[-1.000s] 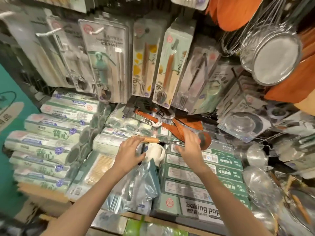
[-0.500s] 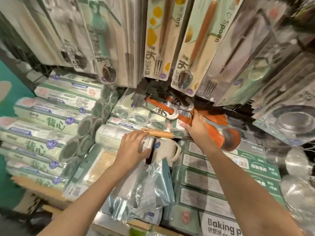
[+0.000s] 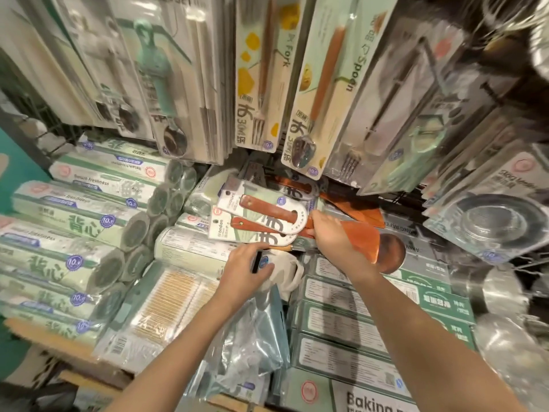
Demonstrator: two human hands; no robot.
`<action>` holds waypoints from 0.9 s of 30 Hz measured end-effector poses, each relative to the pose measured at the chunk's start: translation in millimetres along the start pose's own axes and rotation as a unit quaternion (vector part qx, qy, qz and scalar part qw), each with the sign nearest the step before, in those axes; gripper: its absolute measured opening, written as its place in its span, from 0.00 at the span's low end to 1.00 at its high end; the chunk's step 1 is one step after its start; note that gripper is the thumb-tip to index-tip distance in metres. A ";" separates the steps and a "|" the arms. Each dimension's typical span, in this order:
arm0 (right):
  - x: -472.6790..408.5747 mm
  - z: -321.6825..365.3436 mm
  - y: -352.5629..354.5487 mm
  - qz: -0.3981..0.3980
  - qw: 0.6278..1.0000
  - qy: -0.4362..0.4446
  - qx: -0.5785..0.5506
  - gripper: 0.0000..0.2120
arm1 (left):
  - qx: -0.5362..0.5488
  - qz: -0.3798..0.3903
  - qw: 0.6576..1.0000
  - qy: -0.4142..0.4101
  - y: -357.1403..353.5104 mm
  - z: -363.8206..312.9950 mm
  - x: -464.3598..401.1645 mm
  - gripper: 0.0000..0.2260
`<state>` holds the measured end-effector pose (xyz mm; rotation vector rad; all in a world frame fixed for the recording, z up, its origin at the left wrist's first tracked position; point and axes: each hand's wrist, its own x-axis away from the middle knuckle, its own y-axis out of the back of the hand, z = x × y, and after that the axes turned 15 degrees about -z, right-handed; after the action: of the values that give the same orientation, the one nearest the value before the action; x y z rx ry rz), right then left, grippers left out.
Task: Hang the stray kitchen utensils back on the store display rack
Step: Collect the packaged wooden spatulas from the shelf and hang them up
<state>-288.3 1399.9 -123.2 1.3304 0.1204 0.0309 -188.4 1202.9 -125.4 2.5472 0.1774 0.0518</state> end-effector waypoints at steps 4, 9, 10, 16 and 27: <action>2.8 3.3 6.9 0.072 0.997 -0.011 -0.026 0.19 | 0.070 0.010 0.995 0.063 -10.6 -11.2 4.6 0.17; 6.2 20.2 28.8 0.027 0.995 -0.002 -0.100 0.17 | 0.182 0.060 0.977 0.098 -13.2 -34.1 10.0 0.17; 6.4 25.3 37.3 0.026 0.991 0.004 -0.133 0.16 | 0.219 0.065 0.969 0.089 -11.9 -40.5 10.0 0.19; 25.2 71.1 67.0 0.075 0.963 0.052 -0.254 0.07 | 0.396 -0.107 0.900 0.149 -2.5 -77.1 2.5 0.17; 23.5 41.1 28.5 0.123 0.973 -0.055 -0.189 0.11 | 0.399 -0.174 0.879 0.195 23.3 -27.2 8.3 0.08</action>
<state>-259.3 1369.1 -87.6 0.9559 -0.1414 0.1815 -179.5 1199.8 -89.8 3.2379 0.9949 0.4362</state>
